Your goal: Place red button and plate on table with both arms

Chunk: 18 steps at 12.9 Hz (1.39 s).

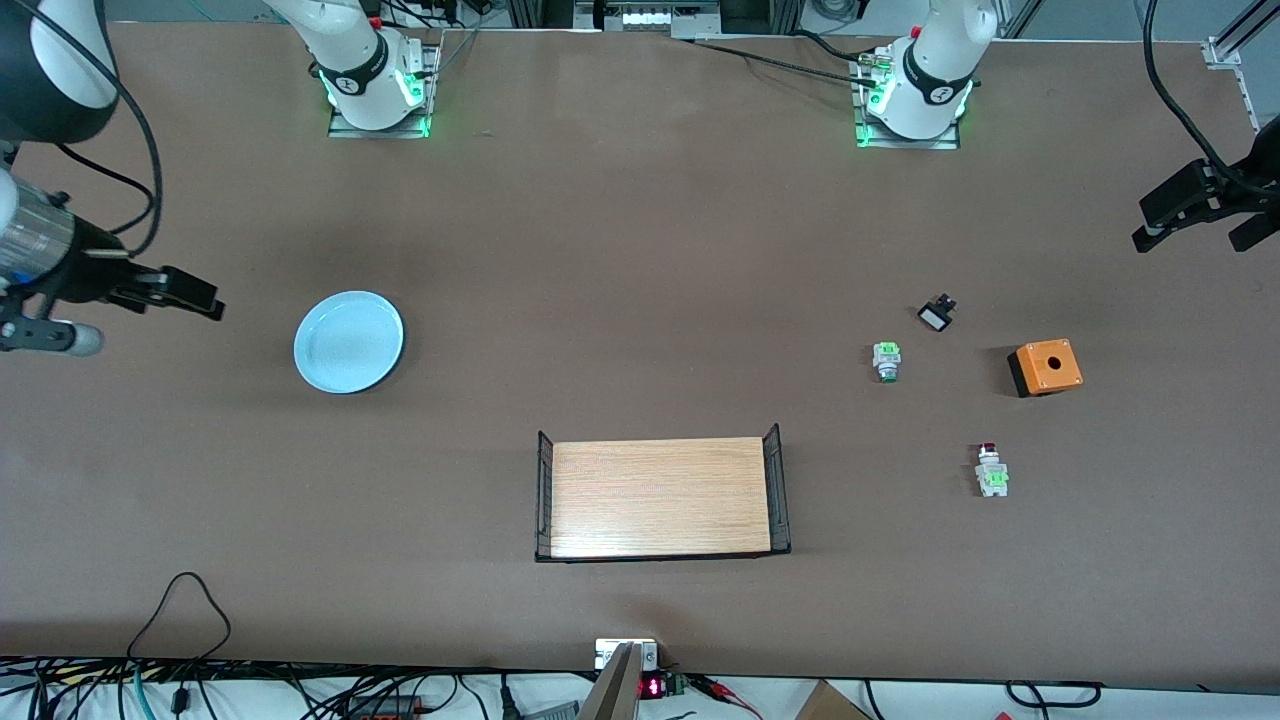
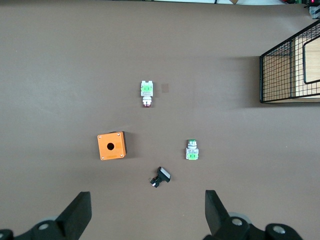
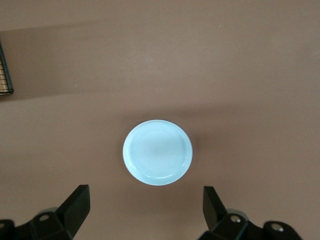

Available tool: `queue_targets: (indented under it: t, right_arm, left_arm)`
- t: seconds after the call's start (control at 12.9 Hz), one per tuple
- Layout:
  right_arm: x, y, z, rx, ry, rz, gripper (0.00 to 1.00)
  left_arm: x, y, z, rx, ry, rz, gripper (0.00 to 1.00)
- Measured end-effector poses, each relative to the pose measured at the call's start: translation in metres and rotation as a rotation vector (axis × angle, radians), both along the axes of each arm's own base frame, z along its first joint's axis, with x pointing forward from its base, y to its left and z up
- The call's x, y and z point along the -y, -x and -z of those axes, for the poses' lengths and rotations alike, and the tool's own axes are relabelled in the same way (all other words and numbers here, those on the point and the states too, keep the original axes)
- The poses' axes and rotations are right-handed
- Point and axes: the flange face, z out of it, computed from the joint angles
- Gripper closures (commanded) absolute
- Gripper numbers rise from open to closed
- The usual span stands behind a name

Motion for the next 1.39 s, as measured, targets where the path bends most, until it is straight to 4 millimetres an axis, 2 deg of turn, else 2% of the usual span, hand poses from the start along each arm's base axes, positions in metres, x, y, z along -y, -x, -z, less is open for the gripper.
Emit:
queue_targets:
  t: [0.08,0.31,0.39,0.93,1.39]
  right_arm:
    - [0.009,0.000,-0.003,-0.002,0.020,0.010,0.00]
    - [0.055,0.005,-0.004,-0.021,0.034,0.006,0.00]
    - [0.062,0.007,-0.004,-0.029,0.033,-0.014,0.00]
    - [0.056,0.016,-0.003,-0.023,0.029,-0.034,0.00]
    - [0.055,0.026,-0.012,-0.020,0.025,-0.037,0.00]
  left_arm:
    - [0.000,0.000,0.000,0.000,0.000,0.000,0.00]
    - [0.000,0.000,0.000,0.000,0.000,0.000,0.00]
    - [0.000,0.000,0.000,0.001,0.000,0.000,0.00]
    - [0.000,0.000,-0.001,0.002,0.000,0.000,0.00]
    - [0.000,0.000,-0.001,0.002,0.000,0.000,0.00]
